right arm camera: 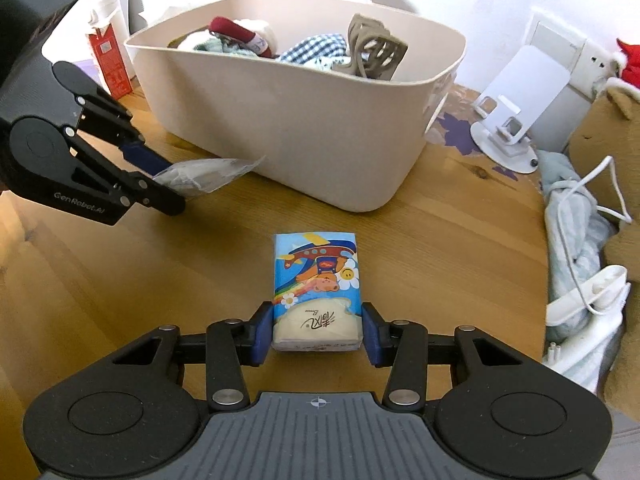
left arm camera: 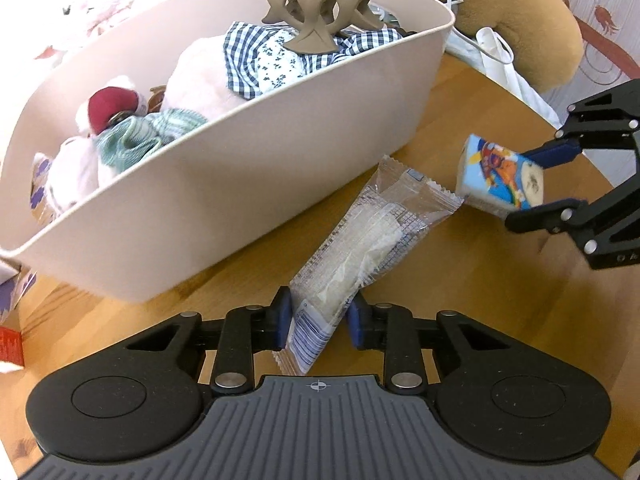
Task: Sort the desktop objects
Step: 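Grasp the cartoon tissue pack with the right tool while the left tool grasps the clear packet, then carry the tissue pack and clear packet over the basket and release them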
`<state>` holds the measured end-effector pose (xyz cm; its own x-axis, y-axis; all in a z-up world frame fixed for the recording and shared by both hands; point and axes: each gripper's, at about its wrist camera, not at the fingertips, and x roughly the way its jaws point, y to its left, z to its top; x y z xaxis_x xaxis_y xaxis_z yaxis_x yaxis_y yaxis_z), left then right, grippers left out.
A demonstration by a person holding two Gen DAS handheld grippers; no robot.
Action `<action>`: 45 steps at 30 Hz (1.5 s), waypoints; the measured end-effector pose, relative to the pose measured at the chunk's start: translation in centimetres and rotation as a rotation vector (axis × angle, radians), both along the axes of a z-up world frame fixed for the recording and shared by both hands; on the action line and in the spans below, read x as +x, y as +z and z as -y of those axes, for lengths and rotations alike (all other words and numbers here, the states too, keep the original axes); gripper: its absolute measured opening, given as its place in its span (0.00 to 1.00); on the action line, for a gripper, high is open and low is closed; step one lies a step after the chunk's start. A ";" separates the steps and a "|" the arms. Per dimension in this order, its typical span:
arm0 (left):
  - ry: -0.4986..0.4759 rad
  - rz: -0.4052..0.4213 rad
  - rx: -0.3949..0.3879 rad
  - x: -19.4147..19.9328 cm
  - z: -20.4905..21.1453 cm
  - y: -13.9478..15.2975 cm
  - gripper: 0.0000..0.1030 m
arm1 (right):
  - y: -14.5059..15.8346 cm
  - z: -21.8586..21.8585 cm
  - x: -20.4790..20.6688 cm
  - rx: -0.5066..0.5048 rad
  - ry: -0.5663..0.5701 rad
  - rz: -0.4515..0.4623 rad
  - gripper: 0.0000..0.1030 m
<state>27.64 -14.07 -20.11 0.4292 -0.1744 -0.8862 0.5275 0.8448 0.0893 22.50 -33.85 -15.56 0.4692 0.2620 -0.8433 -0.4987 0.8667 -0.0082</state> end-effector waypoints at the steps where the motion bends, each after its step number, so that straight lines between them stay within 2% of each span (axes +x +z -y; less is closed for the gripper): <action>1: 0.000 0.001 -0.001 -0.3 -0.2 0.2 0.27 | 0.4 0.0 -0.2 0.001 -0.003 0.006 0.41; 8: 0.001 0.029 -0.011 -2.5 -1.7 1.8 0.26 | 2.9 0.0 -2.1 0.003 -0.025 0.050 0.41; 11: -0.003 0.044 -0.013 -3.0 -2.2 2.6 0.26 | 3.5 0.3 -1.8 0.008 -0.036 0.067 0.41; 18: -0.023 0.105 -0.032 -4.3 -2.0 4.5 0.26 | 5.2 0.3 -2.7 0.020 -0.052 0.108 0.41; 26: -0.009 0.173 -0.060 -5.4 -3.8 7.7 0.26 | 8.0 0.3 -3.6 0.040 -0.064 0.165 0.41; 37: 0.032 0.284 -0.087 -4.0 -5.7 12.1 0.26 | 12.5 -1.0 -2.5 0.019 -0.020 0.300 0.41; 45: 0.045 0.328 -0.090 -1.9 -6.8 14.0 0.26 | 13.6 -1.8 0.2 0.011 -0.014 0.349 0.41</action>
